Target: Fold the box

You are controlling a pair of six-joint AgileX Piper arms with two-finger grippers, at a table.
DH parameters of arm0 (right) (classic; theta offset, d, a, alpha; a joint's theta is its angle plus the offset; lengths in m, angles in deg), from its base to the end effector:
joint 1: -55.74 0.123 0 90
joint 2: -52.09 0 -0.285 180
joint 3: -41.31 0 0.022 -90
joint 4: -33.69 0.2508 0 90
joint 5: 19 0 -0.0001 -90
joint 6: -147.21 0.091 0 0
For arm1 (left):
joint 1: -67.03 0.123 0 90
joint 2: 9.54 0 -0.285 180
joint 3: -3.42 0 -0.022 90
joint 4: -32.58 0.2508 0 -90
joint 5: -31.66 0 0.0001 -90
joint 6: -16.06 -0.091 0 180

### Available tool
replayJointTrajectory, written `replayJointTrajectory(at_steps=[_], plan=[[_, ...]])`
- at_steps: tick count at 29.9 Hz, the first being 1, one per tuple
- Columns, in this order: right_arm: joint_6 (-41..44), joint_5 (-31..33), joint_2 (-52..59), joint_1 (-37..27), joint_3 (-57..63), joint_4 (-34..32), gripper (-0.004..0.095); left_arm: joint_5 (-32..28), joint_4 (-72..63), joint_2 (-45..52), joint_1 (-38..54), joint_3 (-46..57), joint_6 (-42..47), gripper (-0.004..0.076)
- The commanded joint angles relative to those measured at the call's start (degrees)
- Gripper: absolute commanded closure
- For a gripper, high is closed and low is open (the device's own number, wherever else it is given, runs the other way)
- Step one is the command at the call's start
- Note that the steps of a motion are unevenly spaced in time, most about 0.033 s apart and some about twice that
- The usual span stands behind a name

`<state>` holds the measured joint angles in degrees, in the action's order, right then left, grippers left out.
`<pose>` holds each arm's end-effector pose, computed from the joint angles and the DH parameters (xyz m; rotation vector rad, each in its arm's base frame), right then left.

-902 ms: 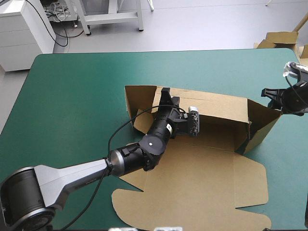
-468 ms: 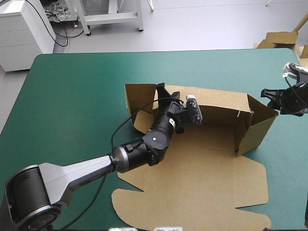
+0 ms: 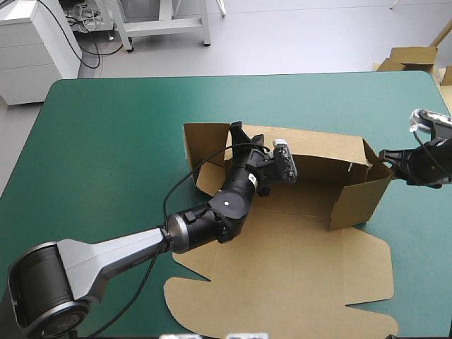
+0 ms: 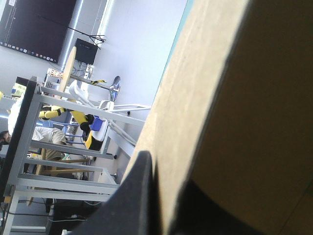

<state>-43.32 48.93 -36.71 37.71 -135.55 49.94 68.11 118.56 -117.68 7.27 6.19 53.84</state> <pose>0.2705 -0.0632 0.3393 0.2600 2.7109 0.2550 0.2470 -0.3165 0.2952 1.2787 1.4488 0.4823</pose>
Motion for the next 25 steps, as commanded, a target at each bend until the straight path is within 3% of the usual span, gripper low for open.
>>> replayJointTrajectory(at_steps=[1, 10, 19, 25], plan=[[-2.82, -2.24, 4.38, -0.54, 2.3, 4.32, 0.0497, -0.15, -3.48, 2.36, -0.34, -1.45, -3.09, 0.0731], [-14.65, -7.77, 7.48, -0.54, 8.73, 10.44, 0.0497, -1.37, -12.61, 1.39, -0.34, -0.95, -20.65, 0.0731], [-27.86, -7.72, 9.16, -0.54, 16.43, 17.87, 0.0497, -1.53, -14.43, 0.39, -0.34, -0.84, -21.99, 0.0731], [-36.26, -9.07, 10.41, -0.54, 20.54, 18.8, 0.0497, -1.53, -14.43, 0.39, -0.34, -0.84, -21.99, 0.0731]])
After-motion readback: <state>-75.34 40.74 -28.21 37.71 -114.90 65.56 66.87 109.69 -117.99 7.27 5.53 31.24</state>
